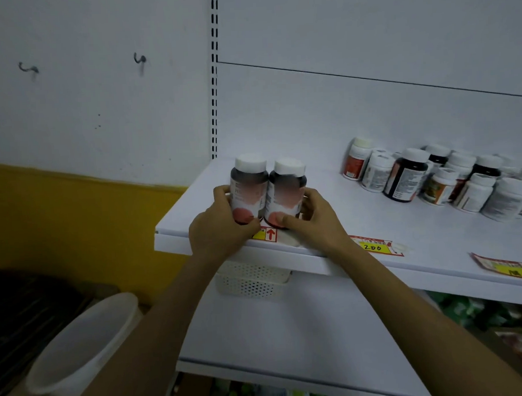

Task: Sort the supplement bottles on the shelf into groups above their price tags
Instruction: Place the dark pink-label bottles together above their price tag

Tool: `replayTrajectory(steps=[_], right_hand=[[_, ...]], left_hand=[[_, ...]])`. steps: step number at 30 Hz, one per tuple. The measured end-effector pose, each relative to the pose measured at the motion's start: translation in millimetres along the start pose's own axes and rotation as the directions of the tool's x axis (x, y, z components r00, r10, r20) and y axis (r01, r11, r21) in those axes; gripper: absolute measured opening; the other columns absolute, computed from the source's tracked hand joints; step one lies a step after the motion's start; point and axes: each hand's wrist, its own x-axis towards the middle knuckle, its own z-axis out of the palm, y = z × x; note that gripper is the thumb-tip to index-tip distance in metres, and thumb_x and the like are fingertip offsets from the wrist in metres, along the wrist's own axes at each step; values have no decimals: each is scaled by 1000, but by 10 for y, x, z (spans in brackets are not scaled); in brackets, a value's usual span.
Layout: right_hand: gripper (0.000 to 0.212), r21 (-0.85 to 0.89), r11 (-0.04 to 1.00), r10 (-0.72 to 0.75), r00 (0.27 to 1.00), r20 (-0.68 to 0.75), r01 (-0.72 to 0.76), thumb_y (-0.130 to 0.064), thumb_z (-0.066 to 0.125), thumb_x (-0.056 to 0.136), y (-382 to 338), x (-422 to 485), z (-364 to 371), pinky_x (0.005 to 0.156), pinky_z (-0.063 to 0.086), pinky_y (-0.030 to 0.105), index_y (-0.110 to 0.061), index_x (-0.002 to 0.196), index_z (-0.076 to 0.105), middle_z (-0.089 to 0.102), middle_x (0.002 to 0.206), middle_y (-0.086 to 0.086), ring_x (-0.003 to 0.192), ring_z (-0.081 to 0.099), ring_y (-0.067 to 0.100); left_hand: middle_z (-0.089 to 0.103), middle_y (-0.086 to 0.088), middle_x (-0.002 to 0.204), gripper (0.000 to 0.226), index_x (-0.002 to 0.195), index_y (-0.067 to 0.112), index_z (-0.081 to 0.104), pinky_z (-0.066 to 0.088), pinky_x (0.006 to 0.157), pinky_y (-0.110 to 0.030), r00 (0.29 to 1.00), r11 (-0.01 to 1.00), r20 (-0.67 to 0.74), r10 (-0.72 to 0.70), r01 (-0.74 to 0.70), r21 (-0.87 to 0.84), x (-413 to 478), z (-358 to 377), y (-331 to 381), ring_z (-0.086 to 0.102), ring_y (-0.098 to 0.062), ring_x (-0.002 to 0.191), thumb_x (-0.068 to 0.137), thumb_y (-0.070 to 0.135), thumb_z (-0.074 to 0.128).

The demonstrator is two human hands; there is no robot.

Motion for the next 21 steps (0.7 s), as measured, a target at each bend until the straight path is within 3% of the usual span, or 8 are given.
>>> replayTrajectory(steps=[4, 7, 9, 12, 16, 21], right_hand=[[60, -12, 1000, 15, 1000, 4, -15, -35, 78, 74, -24, -7, -3, 67, 44, 8, -25, 122, 44, 55, 107, -17, 91, 56, -5], [65, -17, 1000, 19, 1000, 10, -19, -35, 78, 74, -42, -32, -12, 71, 44, 7, -22, 126, 43, 56, 113, -13, 99, 58, 0], [78, -39, 999, 12, 999, 35, -10, -37, 77, 74, -67, -68, -35, 84, 46, 14, -20, 137, 35, 54, 126, -6, 115, 55, 12], [107, -88, 996, 15, 997, 80, -8, -37, 78, 73, -164, -136, -192, 109, 34, 33, -18, 151, 7, 29, 154, 5, 139, 32, 19], [87, -200, 979, -17, 998, 60, 28, -23, 73, 81, -259, -122, -562, 110, 35, 36, -16, 149, 18, 33, 151, 10, 136, 36, 22], [68, -286, 957, -17, 997, 75, 38, -19, 67, 84, -194, -69, -969, 98, 41, 30, -17, 143, 32, 45, 142, 8, 127, 46, 21]], left_hand=[[59, -1, 126, 77, 133, 21, 31, 50, 82, -36, 1000, 1000, -7, 10, -10, 19, -12, 20, -16, 61, -26, 106, 71, 49, 69], [57, -2, 129, 80, 136, 20, 29, 49, 87, -38, 1000, 1000, 9, 22, -22, 23, -29, -2, 17, 59, -27, 110, 72, 49, 69], [50, -3, 139, 89, 142, 20, 23, 46, 95, -43, 999, 1000, 38, 21, -20, -16, -57, -52, 45, 53, -28, 120, 72, 50, 70], [35, -2, 149, 96, 147, 21, 17, 37, 107, -49, 999, 981, -48, 9, -18, -192, -139, -143, 33, 37, -24, 134, 73, 49, 71], [44, -6, 141, 74, 139, 16, 34, 37, 102, -32, 945, 960, -286, 160, -217, -179, -408, -175, 187, 40, -17, 128, 78, 46, 63], [50, -8, 135, 63, 134, 11, 41, 37, 103, -34, 890, 895, -291, 352, -411, -174, -470, 87, 938, 45, -22, 124, 79, 35, 60]])
